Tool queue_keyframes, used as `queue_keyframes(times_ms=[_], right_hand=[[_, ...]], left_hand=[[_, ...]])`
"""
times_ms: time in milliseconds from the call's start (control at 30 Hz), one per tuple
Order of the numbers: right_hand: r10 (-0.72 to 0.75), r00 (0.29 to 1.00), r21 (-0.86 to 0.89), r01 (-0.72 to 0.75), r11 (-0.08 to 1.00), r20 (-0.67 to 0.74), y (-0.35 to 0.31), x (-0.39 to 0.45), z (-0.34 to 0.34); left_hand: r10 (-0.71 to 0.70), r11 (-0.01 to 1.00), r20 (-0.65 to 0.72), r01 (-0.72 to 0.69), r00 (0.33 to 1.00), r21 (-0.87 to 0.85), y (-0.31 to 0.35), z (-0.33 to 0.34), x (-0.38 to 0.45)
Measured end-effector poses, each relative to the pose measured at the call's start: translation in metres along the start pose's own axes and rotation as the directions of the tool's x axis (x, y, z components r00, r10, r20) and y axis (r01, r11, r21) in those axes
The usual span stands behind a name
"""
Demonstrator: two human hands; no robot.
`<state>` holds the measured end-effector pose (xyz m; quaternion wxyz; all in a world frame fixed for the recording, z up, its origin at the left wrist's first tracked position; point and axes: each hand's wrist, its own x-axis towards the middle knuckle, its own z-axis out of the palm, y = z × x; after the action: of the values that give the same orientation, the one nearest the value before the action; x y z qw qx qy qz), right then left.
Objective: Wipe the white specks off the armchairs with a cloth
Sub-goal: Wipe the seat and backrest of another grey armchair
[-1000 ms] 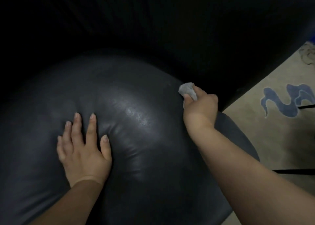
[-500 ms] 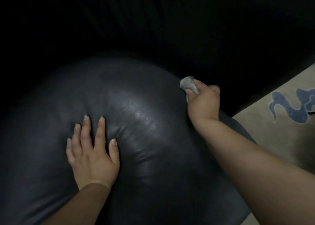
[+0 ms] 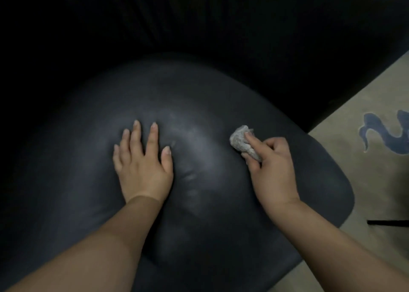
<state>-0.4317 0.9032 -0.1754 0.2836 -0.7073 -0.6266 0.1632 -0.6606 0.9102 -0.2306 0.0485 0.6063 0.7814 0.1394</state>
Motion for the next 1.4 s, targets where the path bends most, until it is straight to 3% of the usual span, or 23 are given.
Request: queue_keyframes(times_ms=[133, 233, 300, 333, 400, 567, 633, 733, 900, 1033, 1167, 1400], right_hand=[[0.164, 0.984, 0.116, -0.171, 0.979, 0.063, -0.013, -0.035, -0.002], [0.148, 0.977, 0.063, -0.159, 0.985, 0.156, -0.03, -0.065, -0.001], [0.207, 0.964, 0.155, -0.233, 0.96, 0.165, -0.044, -0.091, 0.005], [0.236, 0.957, 0.226, -0.271, 0.936, 0.168, -0.055, -0.105, 0.006], [0.276, 0.943, 0.18, -0.309, 0.934, 0.186, -0.067, -0.134, 0.013], [0.227, 0.86, 0.158, -0.329, 0.931, 0.456, -0.086, -0.183, 0.01], [0.255, 0.82, 0.154, -0.381, 0.912, 0.513, -0.096, -0.184, -0.007], [0.33, 0.826, 0.192, -0.454, 0.87, 0.458, -0.114, -0.174, -0.041], [0.209, 0.923, 0.158, -0.271, 0.949, 0.324, -0.166, -0.146, -0.11], [0.137, 0.943, 0.181, -0.198, 0.963, 0.302, -0.218, -0.128, -0.171], [0.125, 0.941, 0.235, -0.205, 0.95, 0.314, -0.259, -0.123, -0.219], [0.127, 0.942, 0.241, -0.207, 0.948, 0.311, -0.297, -0.133, -0.252]], left_hand=[[0.002, 1.0, 0.135, -0.002, 0.991, -0.004, 0.0, -0.021, 0.002], [-0.012, 0.998, 0.266, 0.027, 0.964, -0.055, 0.001, -0.039, 0.011], [-0.006, 0.999, 0.356, 0.023, 0.935, -0.043, 0.003, -0.054, 0.017], [0.011, 1.0, 0.411, -0.005, 0.912, -0.016, 0.002, -0.062, 0.019], [0.054, 0.995, 0.528, -0.091, 0.847, 0.044, -0.002, -0.078, 0.014], [0.085, 0.95, 0.708, -0.272, 0.701, 0.156, -0.025, -0.123, -0.055], [0.056, 0.929, 0.731, -0.303, 0.68, 0.21, -0.037, -0.148, -0.081], [-0.001, 0.947, 0.682, -0.218, 0.732, 0.236, -0.053, -0.193, -0.102], [0.042, 0.965, 0.556, -0.178, 0.83, 0.192, -0.069, -0.282, -0.115], [0.078, 0.955, 0.497, -0.208, 0.864, 0.213, -0.072, -0.355, -0.124], [0.03, 0.966, 0.43, -0.137, 0.902, 0.22, -0.078, -0.416, -0.136], [0.045, 0.981, 0.372, -0.111, 0.927, 0.16, -0.096, -0.468, -0.147]])
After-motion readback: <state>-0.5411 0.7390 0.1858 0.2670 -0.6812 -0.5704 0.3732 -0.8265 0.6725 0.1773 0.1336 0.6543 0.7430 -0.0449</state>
